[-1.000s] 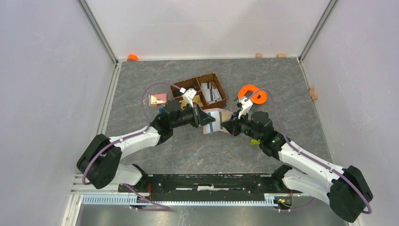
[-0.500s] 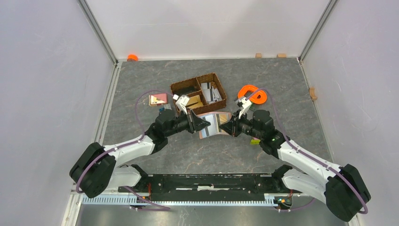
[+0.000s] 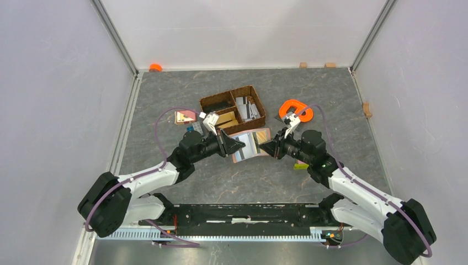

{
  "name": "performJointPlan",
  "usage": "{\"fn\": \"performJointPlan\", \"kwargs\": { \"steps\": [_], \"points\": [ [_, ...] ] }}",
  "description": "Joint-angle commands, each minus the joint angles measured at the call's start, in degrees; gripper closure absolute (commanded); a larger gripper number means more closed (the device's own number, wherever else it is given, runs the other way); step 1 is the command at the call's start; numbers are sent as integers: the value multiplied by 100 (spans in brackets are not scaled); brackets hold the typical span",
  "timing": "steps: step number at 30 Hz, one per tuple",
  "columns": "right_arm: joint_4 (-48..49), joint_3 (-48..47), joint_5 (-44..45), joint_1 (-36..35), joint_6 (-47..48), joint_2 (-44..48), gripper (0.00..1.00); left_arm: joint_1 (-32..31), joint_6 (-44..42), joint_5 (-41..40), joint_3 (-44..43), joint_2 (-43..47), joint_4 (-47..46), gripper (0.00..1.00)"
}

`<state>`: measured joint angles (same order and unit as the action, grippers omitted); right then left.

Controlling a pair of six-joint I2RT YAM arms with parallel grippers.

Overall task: Take the credit cards out of the card holder
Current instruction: Remove the credit card from the card holder.

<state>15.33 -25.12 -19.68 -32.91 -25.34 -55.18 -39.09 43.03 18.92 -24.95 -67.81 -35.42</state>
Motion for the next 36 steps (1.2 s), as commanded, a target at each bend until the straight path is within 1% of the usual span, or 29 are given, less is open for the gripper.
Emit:
{"fn": "performJointPlan", "kwargs": {
  "steps": [1,2,4,5,6,11,18,27,31,36],
  "points": [
    [-139,206,1481,335,241,460,73,130,-68,-116,-16,56,302,95],
    [-69,281,1526,337,242,587,67,130,-49,-78,-33,21,299,95],
    [154,450,1515,338,253,803,60,130,-40,3,-62,-2,273,97],
    [284,530,1494,338,250,890,57,130,-33,16,-58,11,250,98],
    [360,579,1458,338,251,958,56,130,-29,16,-46,27,241,98],
    [299,526,1356,333,344,1079,55,130,-14,-46,-41,26,259,98],
    [543,517,688,337,312,896,55,130,116,153,-53,-156,52,98],
    [1305,547,-584,335,-85,274,56,130,207,233,8,-167,-161,98],
    [1692,552,-1130,338,-339,-44,60,130,263,260,17,-164,-214,98],
    [2077,550,-1539,337,-604,-426,64,139,362,418,38,-169,-434,98]
  ]
}}
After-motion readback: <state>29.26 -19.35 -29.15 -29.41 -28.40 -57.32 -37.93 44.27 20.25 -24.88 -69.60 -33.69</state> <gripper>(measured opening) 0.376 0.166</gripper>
